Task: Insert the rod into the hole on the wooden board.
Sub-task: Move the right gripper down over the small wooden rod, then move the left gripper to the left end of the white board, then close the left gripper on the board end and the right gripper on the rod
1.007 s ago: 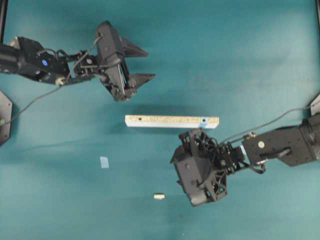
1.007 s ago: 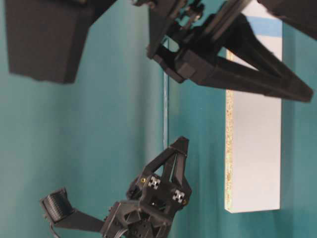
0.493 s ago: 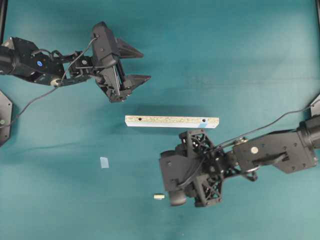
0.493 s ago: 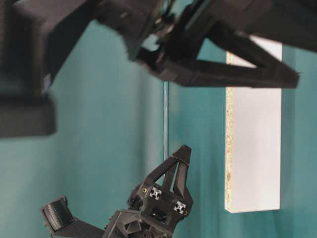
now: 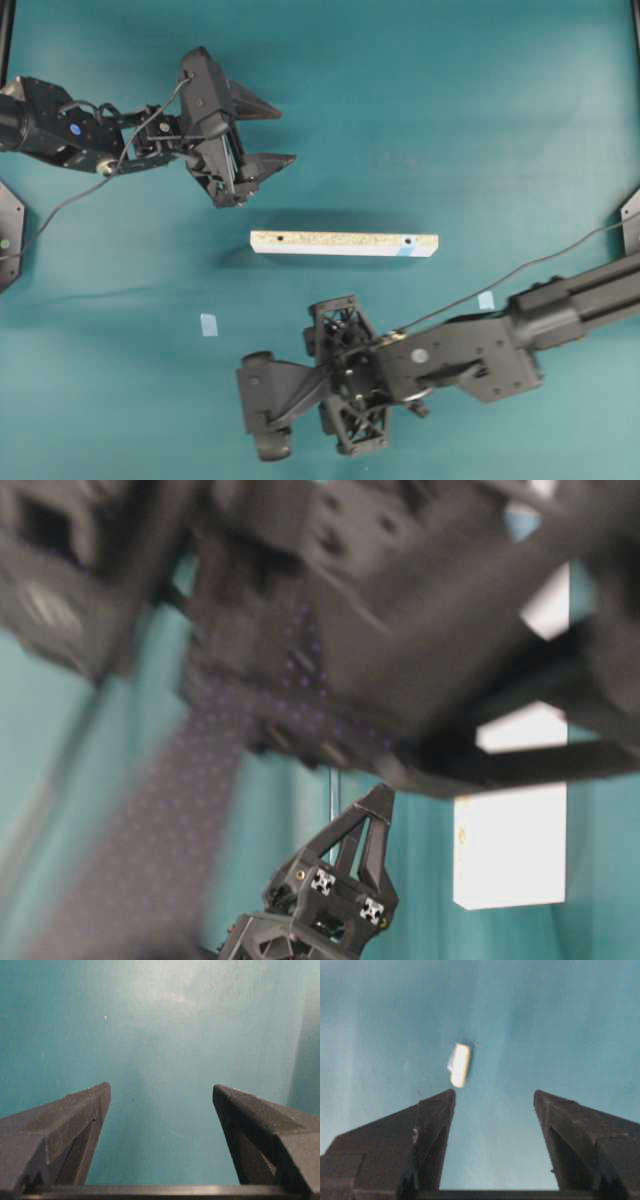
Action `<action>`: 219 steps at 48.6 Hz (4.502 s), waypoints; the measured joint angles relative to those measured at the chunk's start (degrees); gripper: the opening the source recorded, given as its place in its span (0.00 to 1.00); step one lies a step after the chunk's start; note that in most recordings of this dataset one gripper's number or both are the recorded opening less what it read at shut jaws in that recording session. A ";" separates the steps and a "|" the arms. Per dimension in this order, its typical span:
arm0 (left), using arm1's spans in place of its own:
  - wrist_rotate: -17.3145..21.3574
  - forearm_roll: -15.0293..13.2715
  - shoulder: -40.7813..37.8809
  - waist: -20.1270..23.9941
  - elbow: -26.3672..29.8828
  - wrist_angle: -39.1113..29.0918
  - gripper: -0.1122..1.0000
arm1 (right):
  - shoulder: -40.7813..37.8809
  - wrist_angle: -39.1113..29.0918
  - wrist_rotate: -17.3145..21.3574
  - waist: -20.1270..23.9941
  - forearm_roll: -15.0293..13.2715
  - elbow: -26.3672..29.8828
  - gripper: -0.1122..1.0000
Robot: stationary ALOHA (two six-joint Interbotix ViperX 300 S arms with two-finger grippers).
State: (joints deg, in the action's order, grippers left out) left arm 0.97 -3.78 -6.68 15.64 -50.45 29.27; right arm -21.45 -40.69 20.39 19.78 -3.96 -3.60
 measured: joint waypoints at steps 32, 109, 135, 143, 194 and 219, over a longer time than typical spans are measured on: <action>0.00 0.00 3.69 -2.99 -2.46 -0.70 0.94 | -6.50 -7.47 9.40 0.97 0.88 8.61 0.75; -0.26 0.09 5.10 -15.82 -3.96 -9.67 0.94 | -7.47 -6.06 9.67 1.23 0.79 8.79 0.75; -0.26 0.09 0.44 -15.82 -1.14 -9.05 0.94 | -7.73 -8.35 9.76 1.23 1.05 10.20 0.75; -0.26 0.09 0.35 -15.73 -1.05 -9.05 0.94 | -9.23 -9.93 9.76 1.23 1.41 11.34 0.75; -0.35 0.09 0.35 -15.73 -0.53 -9.05 0.94 | -11.51 -10.02 9.76 0.79 -0.70 12.92 0.70; -0.88 0.09 0.35 -16.00 -0.53 -9.05 0.94 | -11.34 -9.93 9.58 0.00 -0.70 12.92 0.70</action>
State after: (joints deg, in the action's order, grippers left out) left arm 0.09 -3.69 -6.33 -0.35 -50.98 20.21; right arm -32.78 -50.63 29.97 19.78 -4.66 9.32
